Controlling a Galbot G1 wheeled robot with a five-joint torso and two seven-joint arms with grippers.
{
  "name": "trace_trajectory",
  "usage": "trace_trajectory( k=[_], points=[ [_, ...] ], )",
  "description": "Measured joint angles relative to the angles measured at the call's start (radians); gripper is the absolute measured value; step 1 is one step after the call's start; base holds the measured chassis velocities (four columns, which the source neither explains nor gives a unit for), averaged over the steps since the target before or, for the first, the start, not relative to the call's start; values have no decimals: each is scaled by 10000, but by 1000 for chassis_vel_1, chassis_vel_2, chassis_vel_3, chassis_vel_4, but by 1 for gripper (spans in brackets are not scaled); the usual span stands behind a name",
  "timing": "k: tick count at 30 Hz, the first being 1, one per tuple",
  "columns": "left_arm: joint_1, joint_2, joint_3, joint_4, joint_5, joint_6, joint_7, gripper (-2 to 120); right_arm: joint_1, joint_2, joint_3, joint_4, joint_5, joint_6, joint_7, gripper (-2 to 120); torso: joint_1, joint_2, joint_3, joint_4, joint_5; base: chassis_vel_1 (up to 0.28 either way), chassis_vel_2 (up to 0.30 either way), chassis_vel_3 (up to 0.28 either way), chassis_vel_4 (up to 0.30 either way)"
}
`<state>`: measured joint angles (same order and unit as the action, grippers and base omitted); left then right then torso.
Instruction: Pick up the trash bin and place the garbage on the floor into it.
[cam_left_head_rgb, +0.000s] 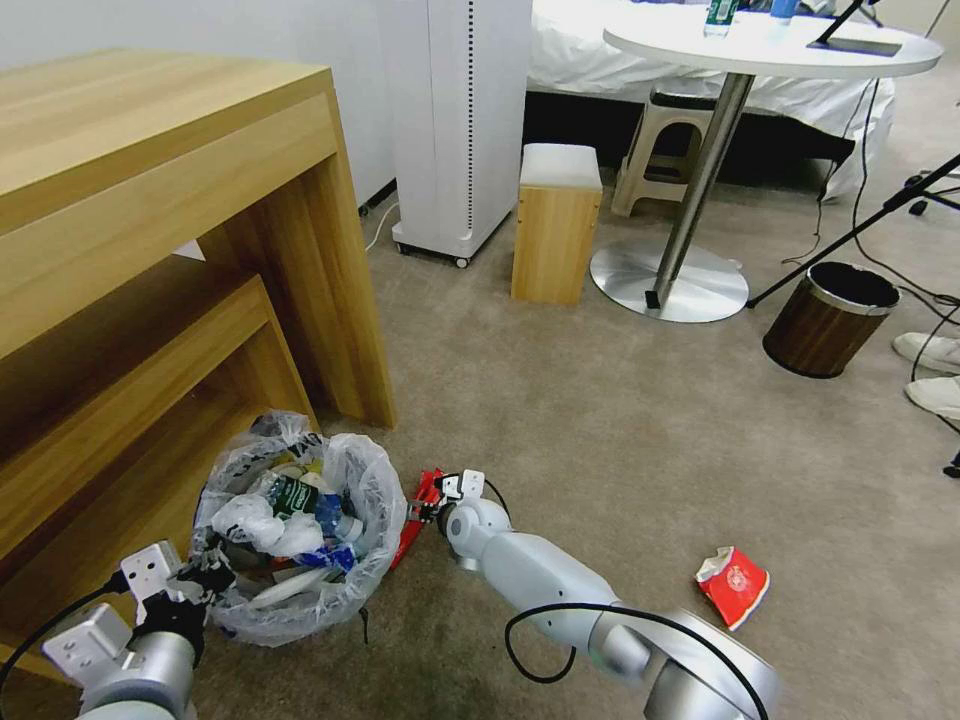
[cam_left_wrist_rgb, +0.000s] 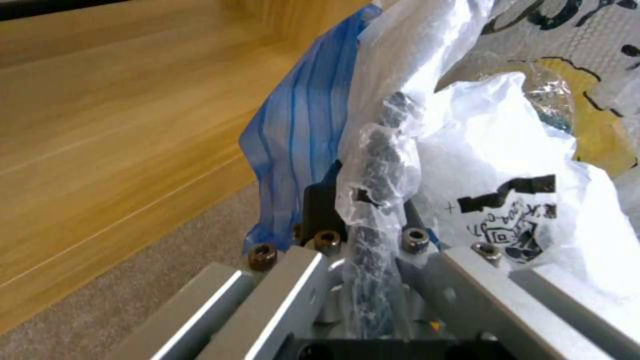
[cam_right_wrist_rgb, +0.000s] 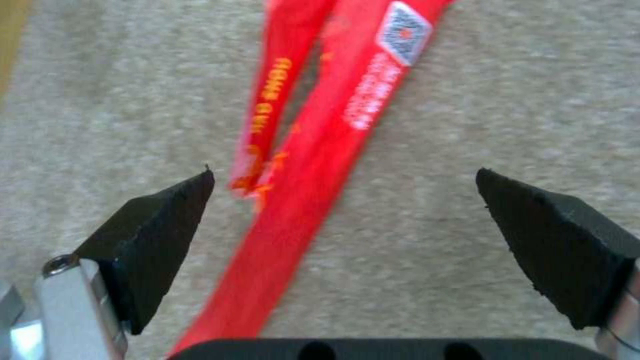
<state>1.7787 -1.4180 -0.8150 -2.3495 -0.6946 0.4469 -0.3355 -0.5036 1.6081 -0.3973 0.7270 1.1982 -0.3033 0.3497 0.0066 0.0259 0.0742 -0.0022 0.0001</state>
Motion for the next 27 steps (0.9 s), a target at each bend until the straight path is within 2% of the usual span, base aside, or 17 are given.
trace_trajectory(
  k=[6, 27],
  points=[
    [3, -71, 75, 25, 83, -7, 40, 0, 140, 0, 348, -626, -416, -32, -302, 100, 0, 0, 0, -1, 0, 0, 0, 0, 0],
    [159, -161, 159, -25, 311, -223, 199, 0, 890, 0, 1053, -1109, -887, 43, -732, 100, 1, 0, 0, 0, -1, 0, 0, 0, 0]
  ],
)
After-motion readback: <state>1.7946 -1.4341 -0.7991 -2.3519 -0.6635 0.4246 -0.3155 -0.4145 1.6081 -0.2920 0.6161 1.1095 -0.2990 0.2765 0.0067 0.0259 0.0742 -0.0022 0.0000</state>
